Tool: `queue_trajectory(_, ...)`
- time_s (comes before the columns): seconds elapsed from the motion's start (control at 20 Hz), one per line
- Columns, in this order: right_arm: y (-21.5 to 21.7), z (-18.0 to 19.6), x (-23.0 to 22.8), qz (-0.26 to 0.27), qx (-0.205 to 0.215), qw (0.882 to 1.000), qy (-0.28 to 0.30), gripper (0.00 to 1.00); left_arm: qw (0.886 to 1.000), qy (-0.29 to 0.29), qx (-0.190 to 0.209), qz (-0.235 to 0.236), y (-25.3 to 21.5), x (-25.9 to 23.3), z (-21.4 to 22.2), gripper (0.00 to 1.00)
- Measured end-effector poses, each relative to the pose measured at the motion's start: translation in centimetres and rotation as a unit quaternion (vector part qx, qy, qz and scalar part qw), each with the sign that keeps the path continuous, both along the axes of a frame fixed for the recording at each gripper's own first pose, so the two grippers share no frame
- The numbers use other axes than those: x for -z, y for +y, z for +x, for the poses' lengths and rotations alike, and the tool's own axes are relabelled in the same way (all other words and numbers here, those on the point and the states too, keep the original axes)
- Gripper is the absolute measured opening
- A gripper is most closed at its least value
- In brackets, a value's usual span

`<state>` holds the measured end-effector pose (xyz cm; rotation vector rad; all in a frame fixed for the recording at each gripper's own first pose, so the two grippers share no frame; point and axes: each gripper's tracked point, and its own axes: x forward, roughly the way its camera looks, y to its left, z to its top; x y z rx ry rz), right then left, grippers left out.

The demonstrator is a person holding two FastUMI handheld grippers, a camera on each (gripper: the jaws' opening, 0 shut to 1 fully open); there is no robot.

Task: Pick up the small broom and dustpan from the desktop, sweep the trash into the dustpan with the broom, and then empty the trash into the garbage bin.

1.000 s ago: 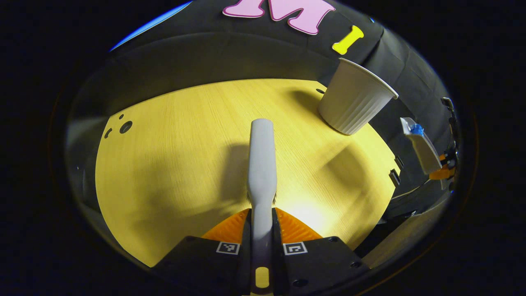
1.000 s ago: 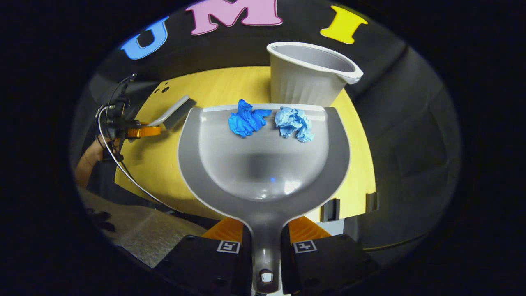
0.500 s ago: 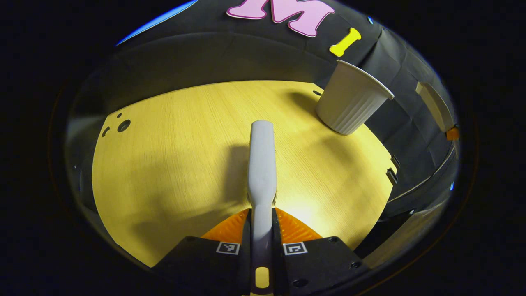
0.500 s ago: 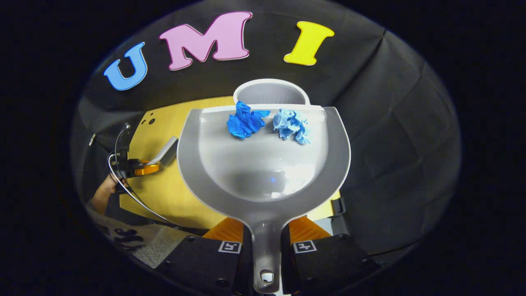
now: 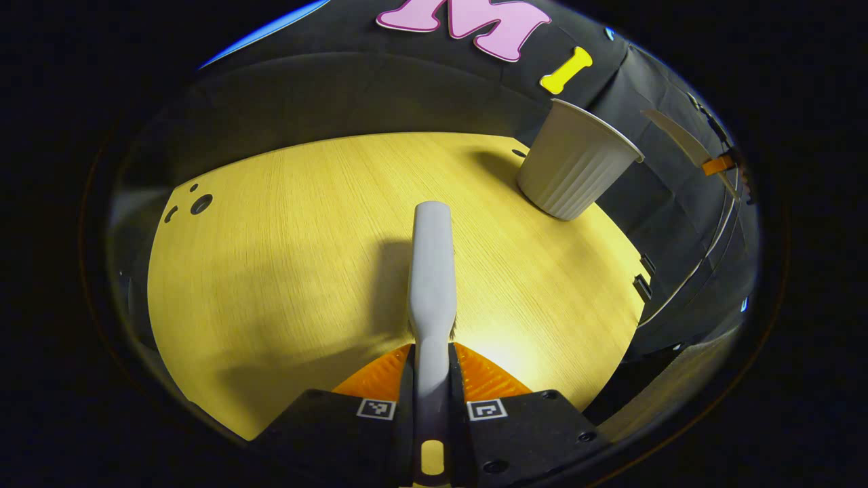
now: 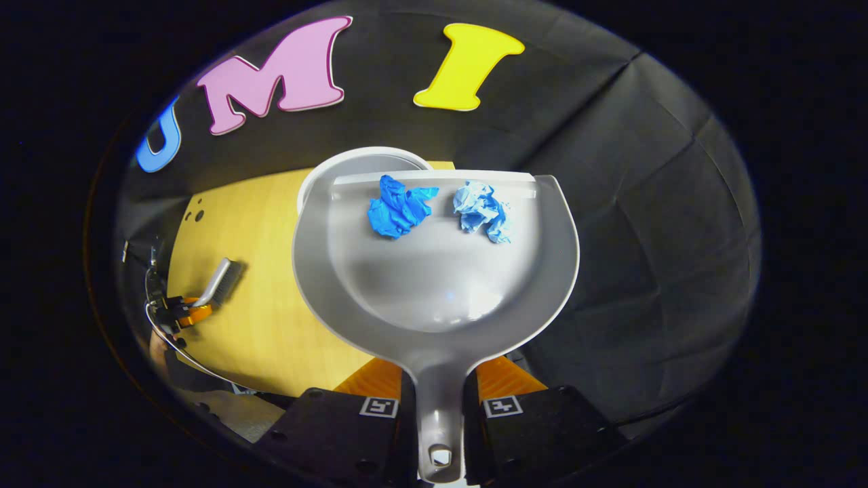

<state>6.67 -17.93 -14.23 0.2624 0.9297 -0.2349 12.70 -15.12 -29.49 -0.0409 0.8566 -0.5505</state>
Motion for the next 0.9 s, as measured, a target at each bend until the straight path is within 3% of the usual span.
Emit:
queue_trajectory(0.45,-2.8,5.5,1.1,-0.096,-0.061,0.992,0.054,0.31,0.998,0.005,-0.019,0.062,0.6,2.3,0.0,0.24)
queue_trajectory(0.75,-3.4,6.1,0.3,-0.142,-0.093,0.981,0.089,0.30,0.998,0.013,-0.022,0.056,0.8,3.3,-0.5,0.27)
queue_trajectory(0.9,-3.8,6.4,-0.5,-0.180,-0.125,0.969,0.117,0.30,0.998,0.013,-0.024,0.053,0.8,3.5,-0.5,0.24)
